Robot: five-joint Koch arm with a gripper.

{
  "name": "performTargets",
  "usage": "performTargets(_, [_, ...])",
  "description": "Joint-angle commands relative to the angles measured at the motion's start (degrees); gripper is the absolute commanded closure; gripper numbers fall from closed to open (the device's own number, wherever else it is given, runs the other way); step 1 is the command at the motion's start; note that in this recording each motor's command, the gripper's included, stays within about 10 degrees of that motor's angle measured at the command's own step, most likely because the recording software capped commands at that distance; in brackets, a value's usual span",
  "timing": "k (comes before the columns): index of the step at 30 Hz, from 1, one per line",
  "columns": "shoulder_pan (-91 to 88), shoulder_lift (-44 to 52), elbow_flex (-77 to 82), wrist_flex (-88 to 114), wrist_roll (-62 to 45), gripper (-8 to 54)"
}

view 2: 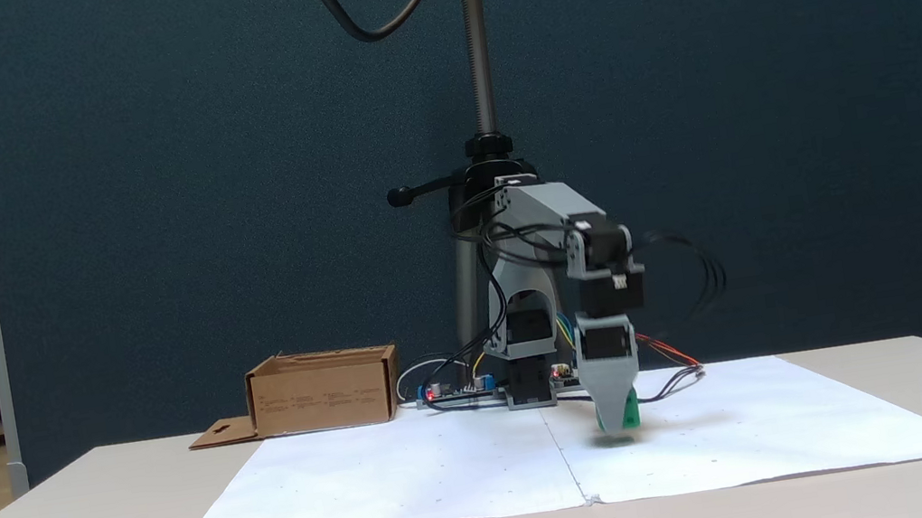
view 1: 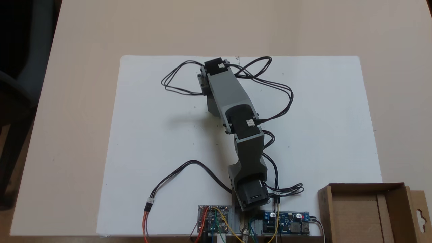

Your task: Grasp a green dice and put it in the bin.

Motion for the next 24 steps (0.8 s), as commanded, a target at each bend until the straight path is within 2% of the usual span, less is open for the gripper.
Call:
performTargets(1, [0.4, 2.6, -6.3, 6.9, 3.5, 34.1])
performTargets(9, [9.8, 1.6, -40.1, 25.2, 3.3, 34.1])
performTargets(24, [51.6, 5.0, -40.6, 24.2, -11.0, 34.1])
